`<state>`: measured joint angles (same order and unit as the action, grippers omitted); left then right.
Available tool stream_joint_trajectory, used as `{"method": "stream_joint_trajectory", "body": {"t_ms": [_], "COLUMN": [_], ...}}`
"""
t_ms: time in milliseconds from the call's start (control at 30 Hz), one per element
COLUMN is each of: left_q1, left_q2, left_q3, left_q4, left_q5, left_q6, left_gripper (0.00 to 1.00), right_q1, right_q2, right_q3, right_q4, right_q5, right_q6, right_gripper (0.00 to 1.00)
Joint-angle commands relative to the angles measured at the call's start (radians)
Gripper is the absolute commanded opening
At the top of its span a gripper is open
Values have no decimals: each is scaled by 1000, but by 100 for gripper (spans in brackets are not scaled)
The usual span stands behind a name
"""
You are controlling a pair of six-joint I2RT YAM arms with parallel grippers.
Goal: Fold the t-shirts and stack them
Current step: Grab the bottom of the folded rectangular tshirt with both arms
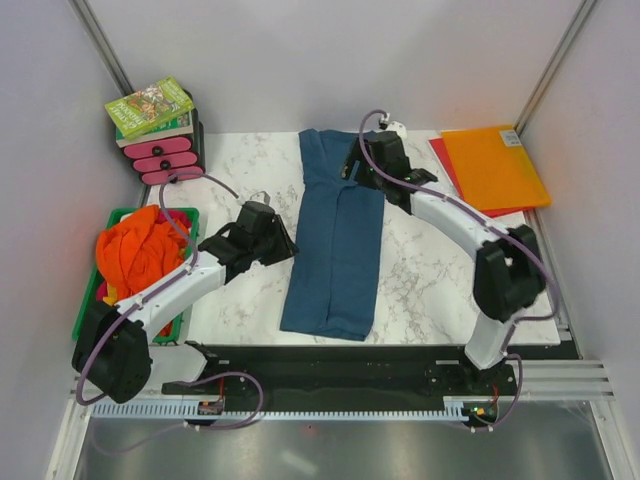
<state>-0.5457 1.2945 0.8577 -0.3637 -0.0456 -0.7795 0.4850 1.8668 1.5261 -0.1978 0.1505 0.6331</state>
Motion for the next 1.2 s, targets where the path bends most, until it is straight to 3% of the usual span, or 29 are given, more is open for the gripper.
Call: {"method": "stream_joint_trajectory", "body": {"t_ms": [0, 33, 67, 133, 167, 267, 533, 867, 1167], "left_q1": [-34, -40, -49, -92, -109, -146, -152, -152, -151], "left_q2": [-78, -108, -124, -170, -188, -244, -239, -58, 25], "left_q3": [-114, -152, -170, -210, -220, -247, -269, -246, -209], "left_q4": [-29, -29, -27, -29, -32, -38, -57, -78, -75], "left_q5": [-1, 13, 19, 9, -2, -28, -40, -8, -20], "left_q6": [-18, -27, -46, -56, -60, -58, -44, -56, -60], "left_gripper": [40, 38, 37, 34, 34, 34, 34, 34, 36], "right_q1": [79, 102, 130, 214, 237, 305, 351, 349, 277], "right_q2": [-235, -273, -309, -385, -417, -446, -354, -230, -187], "right_q3": [-255, -364, -415, -530, -559, -647, -708, -733, -699], "right_q4": [-2, -3, -2, -9, -15, -28, -20, -35, -48], "right_q5": [90, 112, 133, 197, 216, 242, 281, 288, 288], "right_q6": [55, 68, 88, 120, 137, 191, 249, 293, 260], "right_gripper": [77, 70, 51, 34, 18, 0, 0, 2, 4]}}
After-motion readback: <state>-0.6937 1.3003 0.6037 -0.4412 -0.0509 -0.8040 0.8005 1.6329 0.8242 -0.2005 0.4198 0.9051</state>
